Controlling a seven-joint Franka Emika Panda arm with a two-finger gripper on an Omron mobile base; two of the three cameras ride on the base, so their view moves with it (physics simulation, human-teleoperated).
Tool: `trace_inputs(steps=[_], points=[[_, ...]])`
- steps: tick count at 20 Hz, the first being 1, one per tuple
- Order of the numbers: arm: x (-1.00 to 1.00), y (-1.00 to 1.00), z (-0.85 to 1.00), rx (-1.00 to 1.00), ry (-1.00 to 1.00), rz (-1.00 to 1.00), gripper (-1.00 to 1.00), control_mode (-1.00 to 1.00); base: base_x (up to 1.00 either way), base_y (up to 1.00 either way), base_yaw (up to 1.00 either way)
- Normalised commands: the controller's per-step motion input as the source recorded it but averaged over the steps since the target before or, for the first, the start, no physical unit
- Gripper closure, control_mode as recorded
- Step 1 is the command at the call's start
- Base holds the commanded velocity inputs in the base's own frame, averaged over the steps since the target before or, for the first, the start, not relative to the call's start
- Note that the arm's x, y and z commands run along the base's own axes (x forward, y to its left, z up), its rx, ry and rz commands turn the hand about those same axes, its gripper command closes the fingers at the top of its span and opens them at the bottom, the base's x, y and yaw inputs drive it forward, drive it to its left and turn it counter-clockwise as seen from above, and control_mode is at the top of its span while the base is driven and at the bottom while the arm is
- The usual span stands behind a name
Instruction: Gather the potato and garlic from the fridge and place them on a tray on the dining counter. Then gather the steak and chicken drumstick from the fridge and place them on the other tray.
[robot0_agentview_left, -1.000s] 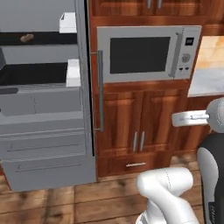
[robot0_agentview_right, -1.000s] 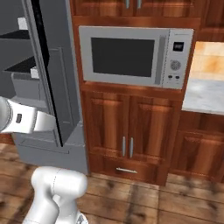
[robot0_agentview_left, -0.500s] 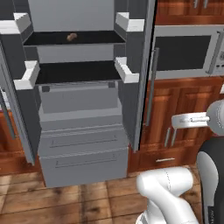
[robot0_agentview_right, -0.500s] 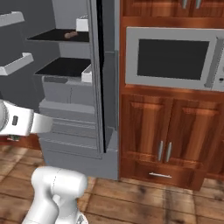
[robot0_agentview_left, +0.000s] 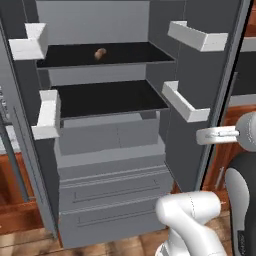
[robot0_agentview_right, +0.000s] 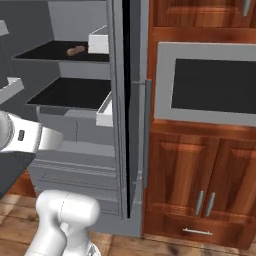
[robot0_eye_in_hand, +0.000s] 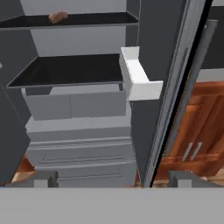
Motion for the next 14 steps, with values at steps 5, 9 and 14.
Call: trace_inputs(steps=[5, 9, 14], points=[[0.00, 0.00, 0.00, 0.00, 0.00, 0.00, -1.00, 1.00, 0.06, 0.88, -0.01], [0.00, 0.00, 0.00, 0.00, 0.00, 0.00, -1.00, 1.00, 0.15, 0.27, 0.02], [0.00, 0.00, 0.00, 0.00, 0.00, 0.00, -1.00, 1.00, 0.45, -0.07, 0.06]])
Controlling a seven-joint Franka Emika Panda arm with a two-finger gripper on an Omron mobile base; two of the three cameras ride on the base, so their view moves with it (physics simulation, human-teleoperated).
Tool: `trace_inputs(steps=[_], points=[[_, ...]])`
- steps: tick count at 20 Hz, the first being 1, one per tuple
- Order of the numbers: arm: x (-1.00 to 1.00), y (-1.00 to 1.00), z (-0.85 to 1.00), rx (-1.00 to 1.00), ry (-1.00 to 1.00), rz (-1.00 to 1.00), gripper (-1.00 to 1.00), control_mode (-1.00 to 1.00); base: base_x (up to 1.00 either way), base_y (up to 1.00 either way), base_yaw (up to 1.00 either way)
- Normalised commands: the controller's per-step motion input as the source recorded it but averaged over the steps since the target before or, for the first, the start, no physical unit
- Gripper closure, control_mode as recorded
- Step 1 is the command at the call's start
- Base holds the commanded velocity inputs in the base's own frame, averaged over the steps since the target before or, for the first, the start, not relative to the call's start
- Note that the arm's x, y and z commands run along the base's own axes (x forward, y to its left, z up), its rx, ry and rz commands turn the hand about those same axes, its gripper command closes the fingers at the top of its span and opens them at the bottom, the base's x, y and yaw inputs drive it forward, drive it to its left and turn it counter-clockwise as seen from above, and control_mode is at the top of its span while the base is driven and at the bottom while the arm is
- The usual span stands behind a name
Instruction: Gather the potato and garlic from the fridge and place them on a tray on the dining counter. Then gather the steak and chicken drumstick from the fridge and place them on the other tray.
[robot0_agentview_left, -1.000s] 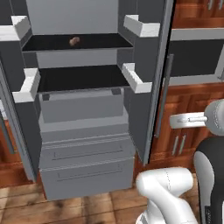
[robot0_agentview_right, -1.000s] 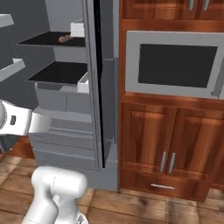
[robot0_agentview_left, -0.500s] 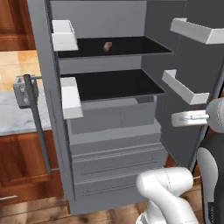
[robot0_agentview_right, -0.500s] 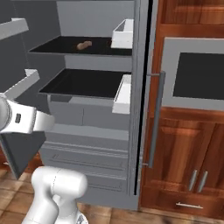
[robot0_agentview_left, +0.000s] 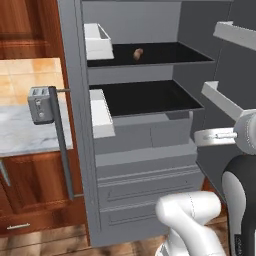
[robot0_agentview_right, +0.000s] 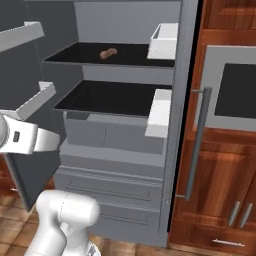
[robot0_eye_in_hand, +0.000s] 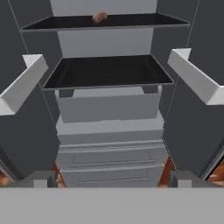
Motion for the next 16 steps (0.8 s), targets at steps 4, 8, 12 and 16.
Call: trace_inputs(steps=[4, 8, 12, 16], points=[[0.00, 0.00, 0.00, 0.00, 0.00, 0.00, -1.00, 1.00, 0.71, -0.04, 0.01], [0.00, 0.00, 0.00, 0.00, 0.00, 0.00, -1.00, 1.00, 0.68, -0.01, 0.00], [0.00, 0.00, 0.00, 0.00, 0.00, 0.00, -1.00, 1.00, 0.70, 0.00, 0.00], [0.00, 0.00, 0.00, 0.00, 0.00, 0.00, -1.00, 1.00, 0.53, 0.00, 0.00]])
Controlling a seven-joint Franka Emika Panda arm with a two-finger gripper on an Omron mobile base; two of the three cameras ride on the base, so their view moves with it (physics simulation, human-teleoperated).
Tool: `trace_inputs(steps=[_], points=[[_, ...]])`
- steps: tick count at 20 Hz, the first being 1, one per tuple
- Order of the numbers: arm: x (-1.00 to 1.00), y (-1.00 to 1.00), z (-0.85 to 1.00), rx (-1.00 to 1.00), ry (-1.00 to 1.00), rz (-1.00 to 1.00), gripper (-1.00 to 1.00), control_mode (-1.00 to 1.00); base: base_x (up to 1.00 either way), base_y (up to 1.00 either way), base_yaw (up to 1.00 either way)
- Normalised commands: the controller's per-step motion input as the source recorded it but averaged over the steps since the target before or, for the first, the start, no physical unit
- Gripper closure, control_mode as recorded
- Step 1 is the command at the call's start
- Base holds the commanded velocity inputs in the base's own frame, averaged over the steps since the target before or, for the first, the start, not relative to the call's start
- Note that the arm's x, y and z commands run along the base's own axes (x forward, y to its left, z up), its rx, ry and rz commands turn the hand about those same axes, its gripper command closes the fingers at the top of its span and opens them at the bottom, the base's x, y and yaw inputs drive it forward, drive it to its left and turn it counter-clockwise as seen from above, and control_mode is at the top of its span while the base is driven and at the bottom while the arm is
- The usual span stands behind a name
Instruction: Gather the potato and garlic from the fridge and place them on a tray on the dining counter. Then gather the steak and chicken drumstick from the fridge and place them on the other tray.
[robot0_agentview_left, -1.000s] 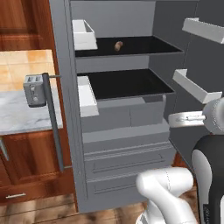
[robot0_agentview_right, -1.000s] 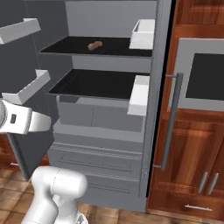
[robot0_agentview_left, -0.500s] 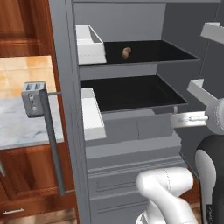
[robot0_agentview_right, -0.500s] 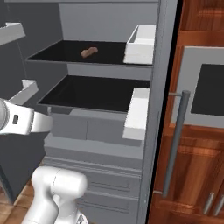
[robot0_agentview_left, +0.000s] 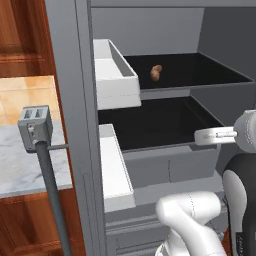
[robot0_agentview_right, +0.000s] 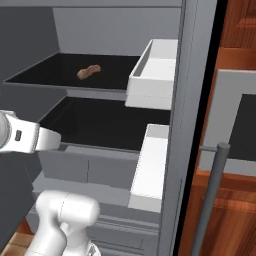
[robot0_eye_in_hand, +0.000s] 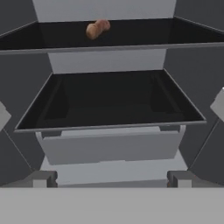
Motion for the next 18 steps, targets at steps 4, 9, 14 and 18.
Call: trace_inputs(steps=[4, 9, 14, 18], points=[[0.00, 0.00, 0.00, 0.00, 0.00, 0.00, -1.00, 1.00, 0.26, 0.00, 0.00], [0.00, 0.00, 0.00, 0.00, 0.00, 0.00, -1.00, 1.00, 0.02, 0.00, 0.00], [-0.11, 0.01, 0.12, -0.01, -0.05, 0.00, -1.00, -1.00, -0.13, 0.00, 0.01], [-0.30, 0.04, 0.68, -0.04, -0.11, 0.00, -1.00, -1.00, 0.00, 0.00, 0.00]])
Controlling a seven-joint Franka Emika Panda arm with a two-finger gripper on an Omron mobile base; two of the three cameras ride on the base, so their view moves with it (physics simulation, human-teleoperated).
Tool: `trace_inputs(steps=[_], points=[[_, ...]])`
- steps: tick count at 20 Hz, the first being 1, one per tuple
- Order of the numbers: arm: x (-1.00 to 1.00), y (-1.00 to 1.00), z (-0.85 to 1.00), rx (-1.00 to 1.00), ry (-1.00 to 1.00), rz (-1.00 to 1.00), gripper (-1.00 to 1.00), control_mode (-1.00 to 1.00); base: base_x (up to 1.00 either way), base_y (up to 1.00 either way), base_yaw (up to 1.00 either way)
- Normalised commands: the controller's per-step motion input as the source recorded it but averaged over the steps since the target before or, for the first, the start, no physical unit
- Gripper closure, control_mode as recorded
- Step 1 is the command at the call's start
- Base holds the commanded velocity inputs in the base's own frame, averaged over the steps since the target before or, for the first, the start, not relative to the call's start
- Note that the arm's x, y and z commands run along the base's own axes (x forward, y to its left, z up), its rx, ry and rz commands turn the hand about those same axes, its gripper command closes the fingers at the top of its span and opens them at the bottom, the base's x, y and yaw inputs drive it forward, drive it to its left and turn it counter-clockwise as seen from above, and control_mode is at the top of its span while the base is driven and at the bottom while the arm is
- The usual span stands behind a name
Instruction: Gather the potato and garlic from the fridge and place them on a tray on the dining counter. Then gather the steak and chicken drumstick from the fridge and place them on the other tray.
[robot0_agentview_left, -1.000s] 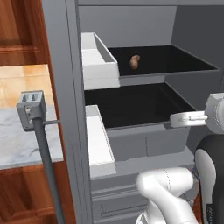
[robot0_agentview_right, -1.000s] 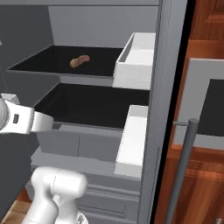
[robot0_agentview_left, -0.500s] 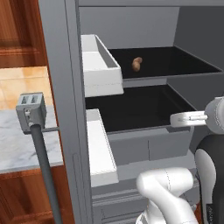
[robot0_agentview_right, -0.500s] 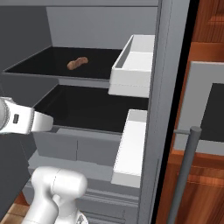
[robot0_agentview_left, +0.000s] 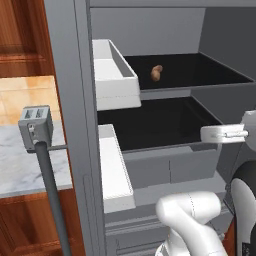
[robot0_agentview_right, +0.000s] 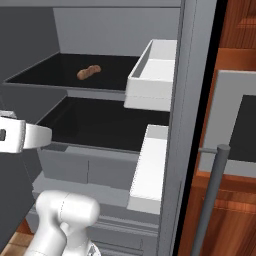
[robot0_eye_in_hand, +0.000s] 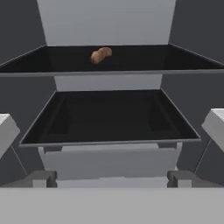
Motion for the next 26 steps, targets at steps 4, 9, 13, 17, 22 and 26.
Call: trace_inputs(steps=[4, 9, 13, 17, 22, 26], points=[[0.22, 0.00, 0.61, -0.01, 0.06, 0.01, -1.00, -1.00, 0.00, 0.00, 0.00], [0.42, 0.00, 0.09, 0.00, 0.03, 0.02, -1.00, -1.00, 0.00, 0.00, 0.00], [0.28, 0.00, -0.04, 0.00, 0.03, 0.00, -1.00, -1.00, 0.00, 0.00, 0.00], [0.71, 0.00, -0.07, 0.00, -0.03, 0.00, -1.00, -1.00, 0.00, 0.00, 0.00], [0.65, 0.09, -0.20, 0.00, -0.14, -0.06, -1.00, -1.00, 0.00, 0.00, 0.00], [0.79, 0.30, -0.03, 0.00, -0.07, -0.11, -1.00, -1.00, 0.00, 0.00, 0.00]])
